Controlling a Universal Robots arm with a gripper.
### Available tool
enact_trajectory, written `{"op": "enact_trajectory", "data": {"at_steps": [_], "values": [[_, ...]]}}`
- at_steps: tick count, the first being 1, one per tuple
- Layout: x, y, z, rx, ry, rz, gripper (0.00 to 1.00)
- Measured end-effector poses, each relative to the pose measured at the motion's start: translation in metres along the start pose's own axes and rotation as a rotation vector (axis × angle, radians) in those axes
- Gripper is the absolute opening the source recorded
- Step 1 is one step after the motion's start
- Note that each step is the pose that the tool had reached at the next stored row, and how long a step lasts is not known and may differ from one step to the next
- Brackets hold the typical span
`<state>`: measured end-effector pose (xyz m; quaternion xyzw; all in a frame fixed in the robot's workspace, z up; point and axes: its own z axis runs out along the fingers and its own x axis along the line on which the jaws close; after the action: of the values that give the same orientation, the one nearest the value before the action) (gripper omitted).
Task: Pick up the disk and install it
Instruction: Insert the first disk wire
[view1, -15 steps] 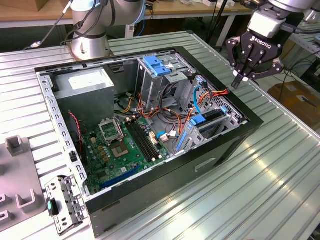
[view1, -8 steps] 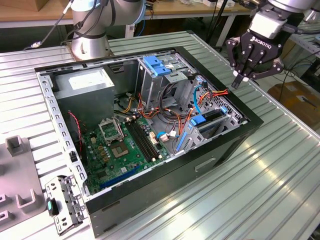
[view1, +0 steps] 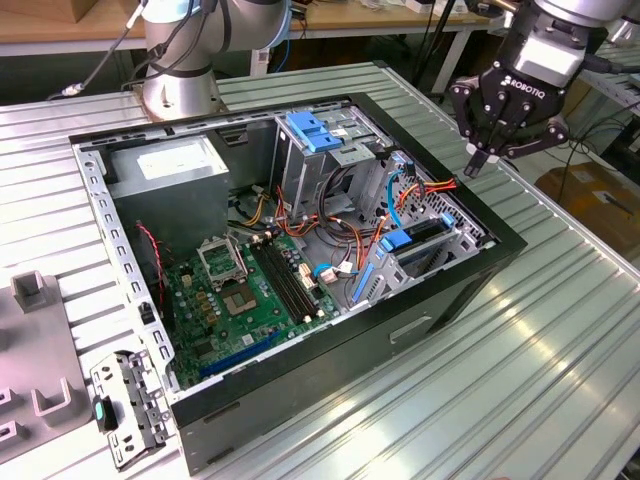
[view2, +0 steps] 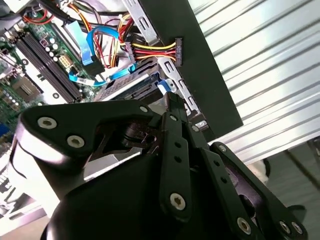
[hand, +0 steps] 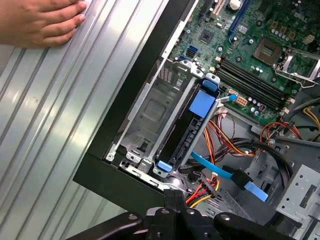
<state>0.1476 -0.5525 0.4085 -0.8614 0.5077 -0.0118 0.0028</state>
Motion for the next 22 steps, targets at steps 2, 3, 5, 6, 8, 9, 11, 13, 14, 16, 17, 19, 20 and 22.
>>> {"op": "enact_trajectory", "data": {"at_steps": [2,3,5,6,8,9,11,13,14,16,17,19,20,22], "values": [[0.0002,-0.0012,0.0001,0.0004,-0.0004,-0.024,0.11],[-0.0001,-0.0019,0.0002,0.0006,-0.0007,-0.029,0.11],[-0.0021,-0.0038,0.0001,0.0006,-0.0005,-0.037,0.11],[-0.0022,-0.0039,0.0002,0.0007,-0.0006,-0.037,0.11],[-0.0021,-0.0039,0.0002,0.0007,-0.0007,-0.038,0.11],[-0.0022,-0.004,0.0002,0.0007,-0.0007,-0.038,0.11],[-0.0022,-0.004,0.0002,0.0007,-0.0006,-0.038,0.11],[-0.0022,-0.004,0.0002,0.0007,-0.0006,-0.038,0.11],[-0.0022,-0.004,0.0002,0.0007,-0.0006,-0.038,0.11],[-0.0022,-0.004,0.0002,0.0007,-0.0007,-0.038,0.11],[-0.0022,-0.004,0.0002,0.0007,-0.0006,-0.038,0.11],[-0.0022,-0.004,0.0002,0.0009,-0.0008,-0.046,0.11],[-0.0022,-0.004,0.0002,0.0012,-0.0012,-0.067,0.11],[-0.0022,-0.004,0.0002,0.0017,-0.0016,-0.1,0.11]]}}
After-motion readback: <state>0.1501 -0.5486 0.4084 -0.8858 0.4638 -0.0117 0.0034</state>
